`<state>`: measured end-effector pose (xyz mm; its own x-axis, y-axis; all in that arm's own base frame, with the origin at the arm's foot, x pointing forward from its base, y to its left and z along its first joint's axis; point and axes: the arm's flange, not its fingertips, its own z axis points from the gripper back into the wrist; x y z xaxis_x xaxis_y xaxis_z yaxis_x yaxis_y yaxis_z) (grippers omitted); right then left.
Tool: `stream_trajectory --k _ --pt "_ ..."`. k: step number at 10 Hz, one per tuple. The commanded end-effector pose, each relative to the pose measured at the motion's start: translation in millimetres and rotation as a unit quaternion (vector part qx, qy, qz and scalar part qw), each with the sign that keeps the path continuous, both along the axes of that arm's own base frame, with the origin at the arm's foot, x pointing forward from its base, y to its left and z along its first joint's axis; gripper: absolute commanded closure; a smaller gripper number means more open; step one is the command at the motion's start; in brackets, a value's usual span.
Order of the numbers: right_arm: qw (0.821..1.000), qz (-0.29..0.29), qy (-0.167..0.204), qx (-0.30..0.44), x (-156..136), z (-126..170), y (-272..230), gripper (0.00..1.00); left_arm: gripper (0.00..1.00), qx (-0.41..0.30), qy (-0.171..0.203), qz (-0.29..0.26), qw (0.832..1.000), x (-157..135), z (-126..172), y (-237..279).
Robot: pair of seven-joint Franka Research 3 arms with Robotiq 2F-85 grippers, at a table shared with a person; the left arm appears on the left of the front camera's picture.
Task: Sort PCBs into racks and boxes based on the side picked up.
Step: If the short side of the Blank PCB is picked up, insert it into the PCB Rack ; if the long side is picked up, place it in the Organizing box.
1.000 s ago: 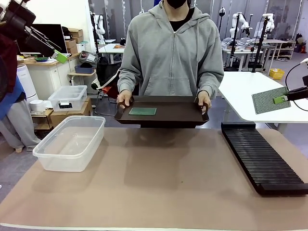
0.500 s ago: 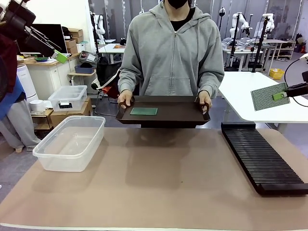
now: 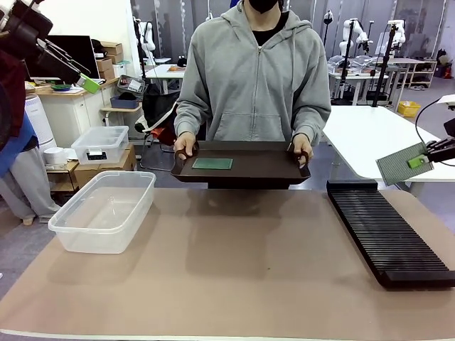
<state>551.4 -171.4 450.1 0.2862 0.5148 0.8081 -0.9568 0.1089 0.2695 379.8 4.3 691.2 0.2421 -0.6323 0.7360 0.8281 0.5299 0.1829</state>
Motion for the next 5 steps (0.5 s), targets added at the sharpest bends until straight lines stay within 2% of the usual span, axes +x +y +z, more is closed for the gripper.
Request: stream_trajectory --k 1,5 --pt "0.998 0.048 -0.044 0.003 17 -16 -11 0.98 0.0 0.0 0.002 -0.004 1.0 -1 0 0" --pt "0.998 0.019 -0.045 0.041 50 -69 -8 0.98 0.0 0.0 0.002 -0.004 1.0 -1 0 0"
